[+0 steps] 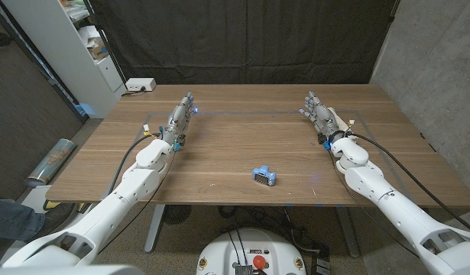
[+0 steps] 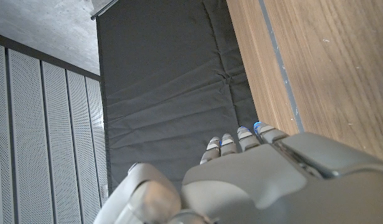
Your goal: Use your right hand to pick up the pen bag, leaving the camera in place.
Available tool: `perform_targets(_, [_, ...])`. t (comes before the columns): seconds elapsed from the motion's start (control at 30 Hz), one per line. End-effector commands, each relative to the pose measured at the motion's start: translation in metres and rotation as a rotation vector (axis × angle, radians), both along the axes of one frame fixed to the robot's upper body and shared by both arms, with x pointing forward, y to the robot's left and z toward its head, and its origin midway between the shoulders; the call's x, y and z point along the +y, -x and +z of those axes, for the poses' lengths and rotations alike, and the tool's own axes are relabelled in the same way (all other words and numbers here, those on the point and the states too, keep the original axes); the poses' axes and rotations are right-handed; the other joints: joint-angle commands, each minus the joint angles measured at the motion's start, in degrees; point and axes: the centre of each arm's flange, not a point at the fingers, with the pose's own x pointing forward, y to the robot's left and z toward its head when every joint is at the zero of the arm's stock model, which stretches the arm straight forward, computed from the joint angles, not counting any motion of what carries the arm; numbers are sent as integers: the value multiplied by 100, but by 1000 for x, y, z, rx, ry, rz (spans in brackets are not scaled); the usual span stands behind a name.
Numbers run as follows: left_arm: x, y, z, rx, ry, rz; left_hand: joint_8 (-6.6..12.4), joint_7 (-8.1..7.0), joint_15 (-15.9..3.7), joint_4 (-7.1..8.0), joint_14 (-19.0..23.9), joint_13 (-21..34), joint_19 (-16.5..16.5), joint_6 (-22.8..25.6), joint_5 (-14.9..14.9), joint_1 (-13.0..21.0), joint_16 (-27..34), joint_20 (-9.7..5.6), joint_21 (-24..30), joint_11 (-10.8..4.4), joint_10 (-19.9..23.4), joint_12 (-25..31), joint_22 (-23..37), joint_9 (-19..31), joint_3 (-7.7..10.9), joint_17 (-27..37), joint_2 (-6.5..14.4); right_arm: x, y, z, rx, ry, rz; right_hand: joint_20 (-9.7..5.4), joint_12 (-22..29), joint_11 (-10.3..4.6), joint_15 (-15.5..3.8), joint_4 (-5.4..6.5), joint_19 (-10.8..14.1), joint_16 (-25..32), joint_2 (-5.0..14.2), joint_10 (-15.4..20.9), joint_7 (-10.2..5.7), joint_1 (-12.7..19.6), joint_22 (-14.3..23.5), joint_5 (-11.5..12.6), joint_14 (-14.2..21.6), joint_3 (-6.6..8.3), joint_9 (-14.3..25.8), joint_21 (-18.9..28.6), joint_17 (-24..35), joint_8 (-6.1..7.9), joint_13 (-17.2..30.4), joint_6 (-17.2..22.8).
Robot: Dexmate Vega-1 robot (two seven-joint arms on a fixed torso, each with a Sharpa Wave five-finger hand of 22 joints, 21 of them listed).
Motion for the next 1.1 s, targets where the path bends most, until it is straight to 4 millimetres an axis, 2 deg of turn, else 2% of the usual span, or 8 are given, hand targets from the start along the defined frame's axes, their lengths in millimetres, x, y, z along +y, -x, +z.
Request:
perform_targets(0.03, [5, 19, -11, 13, -4, 4, 25, -4, 5, -5, -73, 24, -601, -40, 23, 50, 43, -1, 26, -13, -31, 33, 26, 26, 27, 20, 7, 2, 10, -9, 2, -12, 8, 8, 32, 49, 37, -10, 62, 32, -14, 28, -2, 39, 24, 38, 27, 42, 14, 11, 0, 18, 23, 63])
perform_targets(0.6, [-2, 31, -14, -8, -18, -1, 30, -11, -1, -17, -55, 13, -592, -19, 21, 52, 50, 7, -20, -15, -16, 25, 27, 27, 19, 20, 17, -1, 31, -6, -34, 19, -4, -3, 9, 22, 30, -22, 107, 45, -8, 75, -12, 35, 25, 44, 68, 34, 13, -34, -27, 12, 3, 80])
perform_targets(1.1, [-2, 36, -14, -20, -28, -5, 31, -5, -1, -29, -51, 4, -586, -5, 19, 55, 50, 9, -69, -9, -5, 15, 29, 27, 12, 19, 29, 0, 41, -1, -78, 37, -28, 4, 5, 29, 18, -56, 164, 50, 8, 185, -29, 70, 25, 56, 105, 42, 12, -85, -66, 3, -13, 89])
